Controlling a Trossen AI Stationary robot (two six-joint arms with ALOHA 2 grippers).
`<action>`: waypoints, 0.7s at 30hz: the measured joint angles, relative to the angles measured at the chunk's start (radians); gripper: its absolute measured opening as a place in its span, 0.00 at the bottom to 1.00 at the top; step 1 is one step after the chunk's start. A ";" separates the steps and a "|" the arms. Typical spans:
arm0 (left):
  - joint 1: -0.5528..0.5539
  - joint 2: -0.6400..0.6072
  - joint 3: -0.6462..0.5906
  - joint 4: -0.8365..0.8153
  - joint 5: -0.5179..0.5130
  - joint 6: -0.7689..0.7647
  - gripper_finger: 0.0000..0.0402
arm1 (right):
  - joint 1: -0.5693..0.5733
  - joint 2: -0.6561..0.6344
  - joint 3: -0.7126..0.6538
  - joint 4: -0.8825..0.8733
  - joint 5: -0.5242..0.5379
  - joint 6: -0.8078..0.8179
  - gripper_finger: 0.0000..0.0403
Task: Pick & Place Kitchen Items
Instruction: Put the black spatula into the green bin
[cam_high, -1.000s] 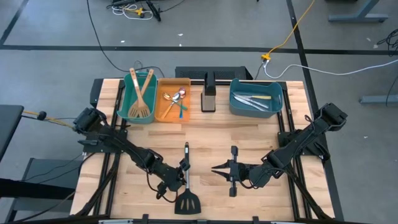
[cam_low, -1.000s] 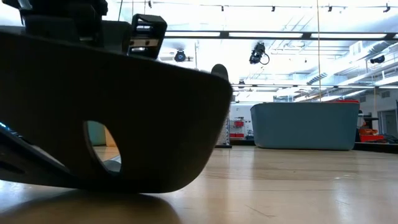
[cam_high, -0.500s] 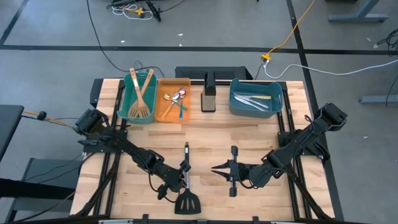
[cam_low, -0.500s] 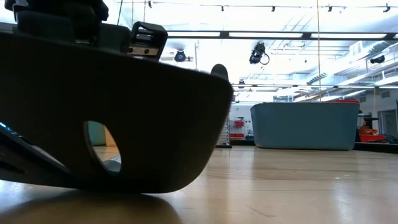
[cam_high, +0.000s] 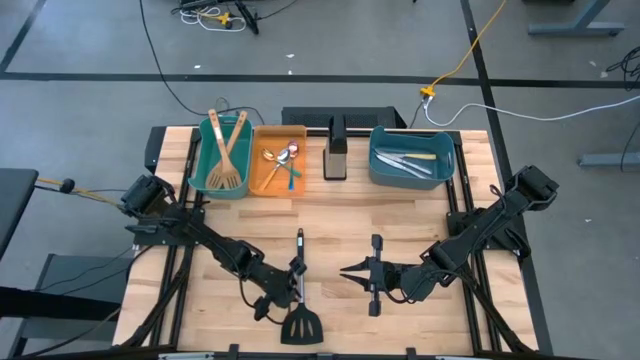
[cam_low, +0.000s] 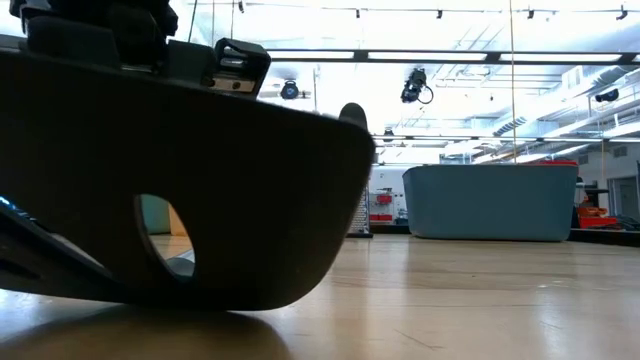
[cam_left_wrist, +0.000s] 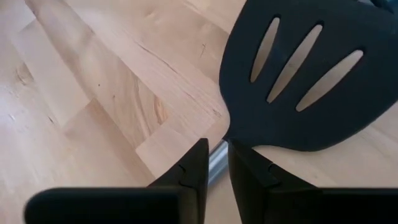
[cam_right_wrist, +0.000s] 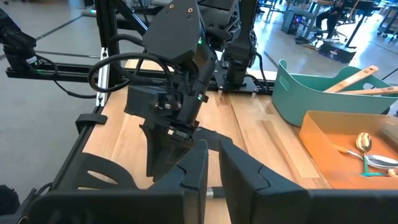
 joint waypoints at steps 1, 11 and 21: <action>0.000 0.000 0.000 0.000 0.000 -0.013 0.18 | 0.000 0.000 0.000 0.000 0.000 0.000 0.12; 0.006 0.000 0.000 0.000 -0.002 -0.087 0.33 | 0.000 0.000 0.000 0.000 0.000 0.000 0.12; 0.006 0.000 0.000 0.000 -0.004 -0.086 0.42 | 0.000 0.000 0.000 0.000 0.000 0.000 0.12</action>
